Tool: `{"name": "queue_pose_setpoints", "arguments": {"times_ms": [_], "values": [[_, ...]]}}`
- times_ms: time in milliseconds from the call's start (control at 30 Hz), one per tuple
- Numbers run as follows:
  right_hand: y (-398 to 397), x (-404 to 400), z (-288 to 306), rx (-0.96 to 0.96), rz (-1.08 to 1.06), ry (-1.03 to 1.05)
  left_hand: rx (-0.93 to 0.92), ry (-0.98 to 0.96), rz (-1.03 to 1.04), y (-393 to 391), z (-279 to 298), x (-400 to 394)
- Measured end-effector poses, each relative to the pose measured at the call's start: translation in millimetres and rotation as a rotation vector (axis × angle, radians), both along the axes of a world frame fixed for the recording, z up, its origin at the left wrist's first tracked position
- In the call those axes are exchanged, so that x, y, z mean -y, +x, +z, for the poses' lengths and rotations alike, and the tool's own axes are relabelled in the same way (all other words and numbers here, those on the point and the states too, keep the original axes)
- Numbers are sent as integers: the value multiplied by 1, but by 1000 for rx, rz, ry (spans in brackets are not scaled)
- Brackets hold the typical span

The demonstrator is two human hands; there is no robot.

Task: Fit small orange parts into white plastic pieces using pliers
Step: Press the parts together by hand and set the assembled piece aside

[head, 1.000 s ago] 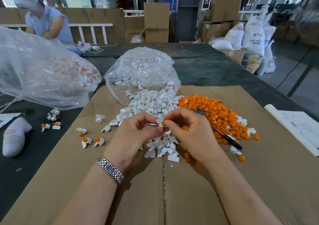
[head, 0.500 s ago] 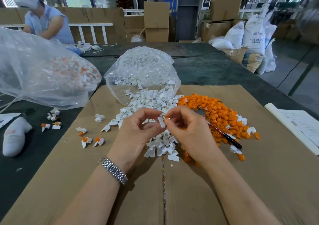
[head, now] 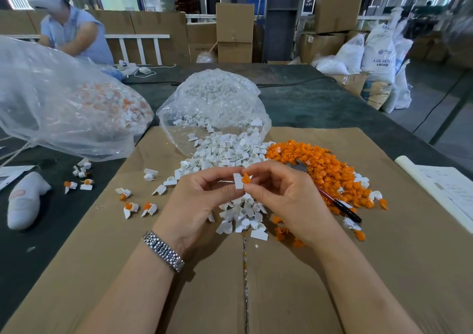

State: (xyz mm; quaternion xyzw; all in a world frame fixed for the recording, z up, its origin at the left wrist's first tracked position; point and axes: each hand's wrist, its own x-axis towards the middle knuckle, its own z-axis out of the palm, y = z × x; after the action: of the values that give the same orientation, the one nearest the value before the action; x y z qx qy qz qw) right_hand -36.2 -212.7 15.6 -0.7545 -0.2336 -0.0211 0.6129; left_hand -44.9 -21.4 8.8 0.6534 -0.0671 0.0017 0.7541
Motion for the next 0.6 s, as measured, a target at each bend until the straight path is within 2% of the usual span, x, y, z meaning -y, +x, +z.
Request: {"name": "queue_pose_setpoints", "arguments": {"times_ms": [133, 333, 467, 533, 600], "values": [[0, 3, 2, -26, 56, 12, 16, -5, -5, -2, 1, 0], [2, 4, 0, -52, 39, 49, 48, 47, 28, -3, 2, 1], [4, 3, -3, -27, -4, 1, 13, 52, 26, -3, 1, 2], [5, 2, -5, 2, -39, -39, -46, -18, 9, -1, -1, 4], [6, 2, -7, 28, -69, -67, -137, -173, -9, 1, -1, 4]]}}
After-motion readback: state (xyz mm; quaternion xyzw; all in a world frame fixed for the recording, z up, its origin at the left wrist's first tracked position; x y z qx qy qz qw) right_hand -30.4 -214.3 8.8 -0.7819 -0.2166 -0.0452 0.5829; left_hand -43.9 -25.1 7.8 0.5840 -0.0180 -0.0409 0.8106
